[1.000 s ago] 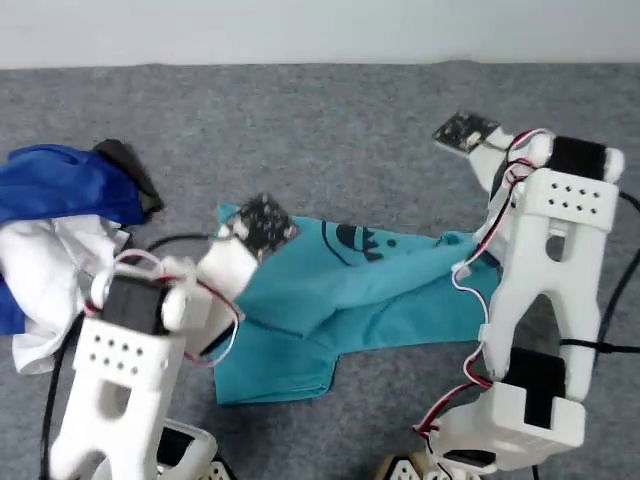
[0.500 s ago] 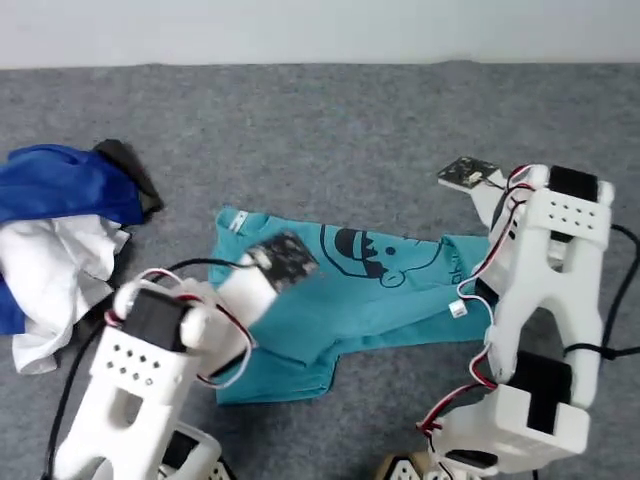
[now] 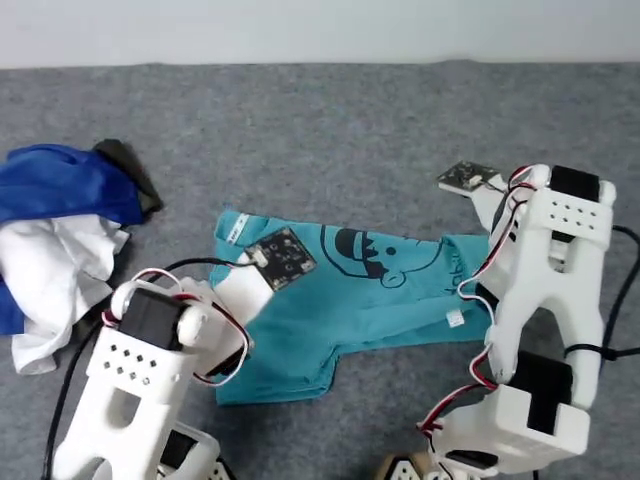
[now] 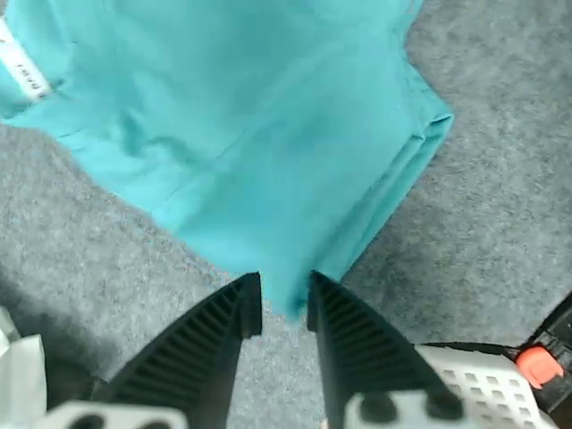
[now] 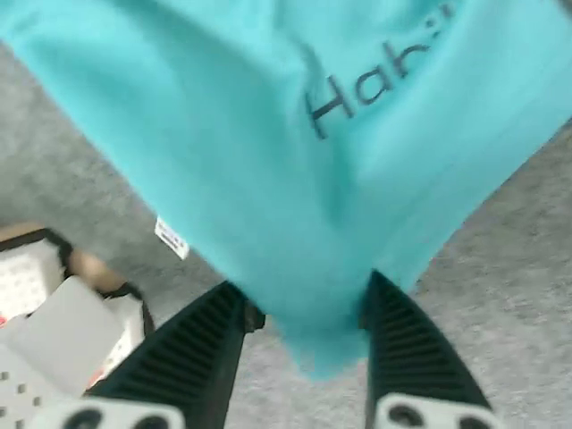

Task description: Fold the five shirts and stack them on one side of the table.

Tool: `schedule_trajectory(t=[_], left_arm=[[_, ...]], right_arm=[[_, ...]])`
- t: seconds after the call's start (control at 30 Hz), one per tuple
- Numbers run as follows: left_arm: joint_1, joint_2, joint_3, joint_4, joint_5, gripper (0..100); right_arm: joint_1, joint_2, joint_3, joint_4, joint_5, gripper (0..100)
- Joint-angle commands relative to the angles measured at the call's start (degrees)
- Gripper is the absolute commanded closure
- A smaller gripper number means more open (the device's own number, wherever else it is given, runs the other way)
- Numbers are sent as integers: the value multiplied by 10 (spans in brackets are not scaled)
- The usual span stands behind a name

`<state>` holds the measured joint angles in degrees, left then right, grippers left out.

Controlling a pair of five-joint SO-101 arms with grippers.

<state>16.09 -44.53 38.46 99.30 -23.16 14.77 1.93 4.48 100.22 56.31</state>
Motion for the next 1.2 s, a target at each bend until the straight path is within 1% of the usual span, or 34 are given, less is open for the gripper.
schedule_trajectory(t=[0.0, 0.23, 0.3, 0.4, 0.47, 0.53, 0.67, 0.73, 0.8, 0.93, 1.07, 1.17], left_arm=[[-7, -4, -36, 12, -3, 889], [-11, 1, -131, 7, 1, 892], [-33, 1, -146, -35, 37, 892], [-78, 4, -136, -130, 81, 897], [-93, 25, -110, -193, 84, 935], [-96, 71, -93, -236, 84, 991], [-91, 191, -128, -278, 89, 994], [-91, 257, -174, -284, 89, 994], [-91, 327, -228, -282, 89, 994], [-91, 462, -333, -276, 89, 994], [-90, 588, -439, -238, 89, 994], [-87, 663, -530, -181, 86, 994]], right_arm=[[14, -34, -66, 25, 2, 789], [17, -34, -126, 25, 2, 788], [15, -30, -148, 22, -6, 789], [-3, -17, -156, -13, -64, 790], [-9, 2, -156, -44, -111, 790], [-15, 26, -156, -74, -152, 804], [-19, 61, -157, -106, -225, 940], [-15, 73, -157, -107, -257, 993], [-14, 81, -157, -103, -274, 980], [-7, 87, -156, -103, -298, 988], [-6, 87, -156, -102, -321, 989], [-5, 87, -156, -102, -324, 989]])
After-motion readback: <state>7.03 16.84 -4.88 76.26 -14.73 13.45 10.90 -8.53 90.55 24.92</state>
